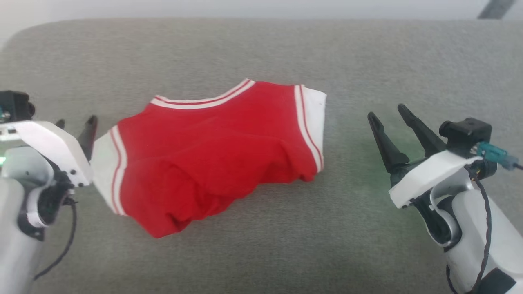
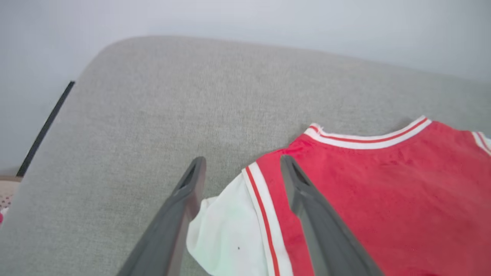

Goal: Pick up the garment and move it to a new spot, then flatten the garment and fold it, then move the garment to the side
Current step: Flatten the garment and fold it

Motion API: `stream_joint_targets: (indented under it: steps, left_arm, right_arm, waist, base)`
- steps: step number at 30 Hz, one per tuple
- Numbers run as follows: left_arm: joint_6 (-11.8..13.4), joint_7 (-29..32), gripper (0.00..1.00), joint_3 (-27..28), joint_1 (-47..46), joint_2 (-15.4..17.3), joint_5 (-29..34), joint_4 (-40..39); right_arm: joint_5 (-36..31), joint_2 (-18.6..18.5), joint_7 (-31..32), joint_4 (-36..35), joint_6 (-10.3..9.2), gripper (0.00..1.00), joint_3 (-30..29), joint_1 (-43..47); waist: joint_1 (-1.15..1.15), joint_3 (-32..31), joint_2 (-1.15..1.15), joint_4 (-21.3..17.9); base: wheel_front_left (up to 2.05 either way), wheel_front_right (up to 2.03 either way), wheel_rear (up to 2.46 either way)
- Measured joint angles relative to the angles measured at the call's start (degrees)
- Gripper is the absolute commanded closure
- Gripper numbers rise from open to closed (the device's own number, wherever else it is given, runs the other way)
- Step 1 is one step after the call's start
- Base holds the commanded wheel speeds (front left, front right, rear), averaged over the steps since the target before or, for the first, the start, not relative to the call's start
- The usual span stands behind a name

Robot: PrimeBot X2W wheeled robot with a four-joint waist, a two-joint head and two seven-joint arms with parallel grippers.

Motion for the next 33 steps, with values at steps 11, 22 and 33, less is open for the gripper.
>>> stream_joint_targets:
  steps: [11,22,33]
  left_arm:
    - [-2.4,-22.6,0.0,-1.0,8.1,-5.1,6.0,-5.2]
    - [-2.4,-30.0,0.0,-3.0,14.0,-10.3,6.6,-8.4]
    - [-2.7,-35.0,0.0,-3.2,15.5,-13.6,6.7,-11.1]
  right_arm:
    - [2.1,-3.1,14.5,7.6,0.0,0.0,2.9,-6.0]
    - [0.8,-5.7,31.5,17.9,0.0,0.0,3.8,-12.9]
    - [-2.0,-4.8,43.5,28.5,0.05,0.4,1.3,-18.2]
  waist:
    - [0.0,-2.7,0.0,7.2]
    - [0.0,-3.4,0.0,14.9]
    - [0.0,-2.4,0.0,19.2]
  base:
    - [0.0,0.0,0.0]
    - [0.0,0.0,0.0]
    - [0.0,0.0,0.0]
